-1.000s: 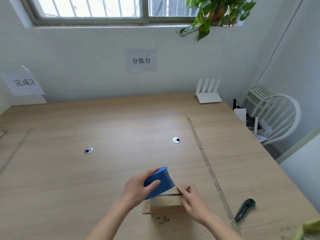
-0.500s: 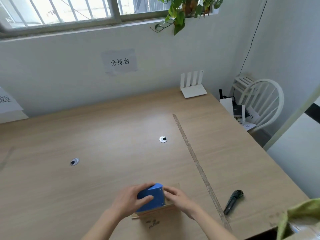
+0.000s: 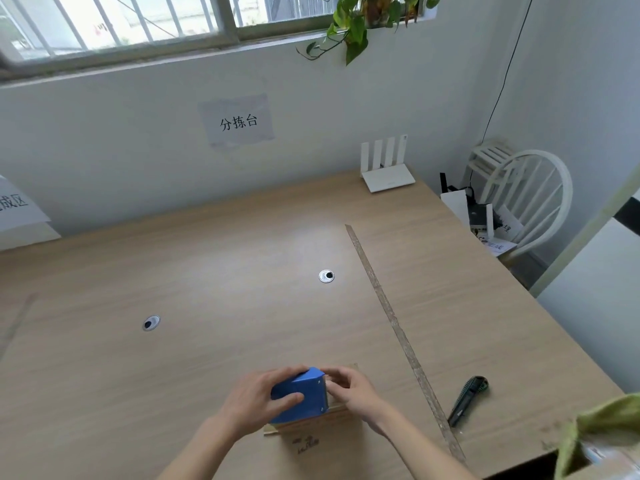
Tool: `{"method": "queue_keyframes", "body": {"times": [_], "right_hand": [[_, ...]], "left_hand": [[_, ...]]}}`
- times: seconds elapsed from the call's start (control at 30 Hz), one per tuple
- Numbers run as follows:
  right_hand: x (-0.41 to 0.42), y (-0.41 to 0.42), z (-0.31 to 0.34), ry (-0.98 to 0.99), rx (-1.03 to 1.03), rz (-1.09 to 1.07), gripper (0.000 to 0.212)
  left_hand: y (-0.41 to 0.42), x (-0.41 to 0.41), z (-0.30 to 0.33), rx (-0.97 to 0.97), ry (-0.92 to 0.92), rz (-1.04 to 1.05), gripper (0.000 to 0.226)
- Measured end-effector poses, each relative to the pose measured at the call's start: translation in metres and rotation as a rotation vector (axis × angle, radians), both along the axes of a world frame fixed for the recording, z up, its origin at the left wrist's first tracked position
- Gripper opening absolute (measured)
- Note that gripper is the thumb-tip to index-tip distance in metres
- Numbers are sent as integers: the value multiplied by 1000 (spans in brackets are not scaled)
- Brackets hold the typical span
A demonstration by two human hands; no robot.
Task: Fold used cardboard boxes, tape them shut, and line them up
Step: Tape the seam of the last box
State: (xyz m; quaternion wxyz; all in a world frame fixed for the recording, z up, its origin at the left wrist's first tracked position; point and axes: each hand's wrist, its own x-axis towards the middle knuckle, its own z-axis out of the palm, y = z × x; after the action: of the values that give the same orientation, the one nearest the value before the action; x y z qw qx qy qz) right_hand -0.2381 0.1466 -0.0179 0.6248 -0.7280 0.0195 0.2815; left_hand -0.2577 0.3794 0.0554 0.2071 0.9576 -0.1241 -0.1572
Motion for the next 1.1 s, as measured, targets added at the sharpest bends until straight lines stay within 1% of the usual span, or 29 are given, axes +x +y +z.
{"method": "queue_keyframes", "body": {"times": [0.17,0.3,0.4,0.5,0.6,0.83,1.1], "right_hand": [[2,7,-1,-12,-67,-119,8],[0,3,-13,-24,-149,-140,9],[-1,-3,-19,-17,-100,-202,7],[-1,-15,-19,41,-27,-339,8],[1,-42,-20,100,54,-470,9],[6,-60,-32,211,-31,-400,7],[9,-56,-33,234,-91,-382,6]], "left_hand": [[-3,1,0,25,-18,-15,51],[-6,3,-5,94,-80,-19,55],[-9,6,-13,116,-92,2,59],[-12,7,-13,146,-102,4,59],[-13,9,-12,197,-97,-40,57],[-24,14,-7,209,-89,-59,52],[-21,15,-12,209,-104,-35,54]]}}
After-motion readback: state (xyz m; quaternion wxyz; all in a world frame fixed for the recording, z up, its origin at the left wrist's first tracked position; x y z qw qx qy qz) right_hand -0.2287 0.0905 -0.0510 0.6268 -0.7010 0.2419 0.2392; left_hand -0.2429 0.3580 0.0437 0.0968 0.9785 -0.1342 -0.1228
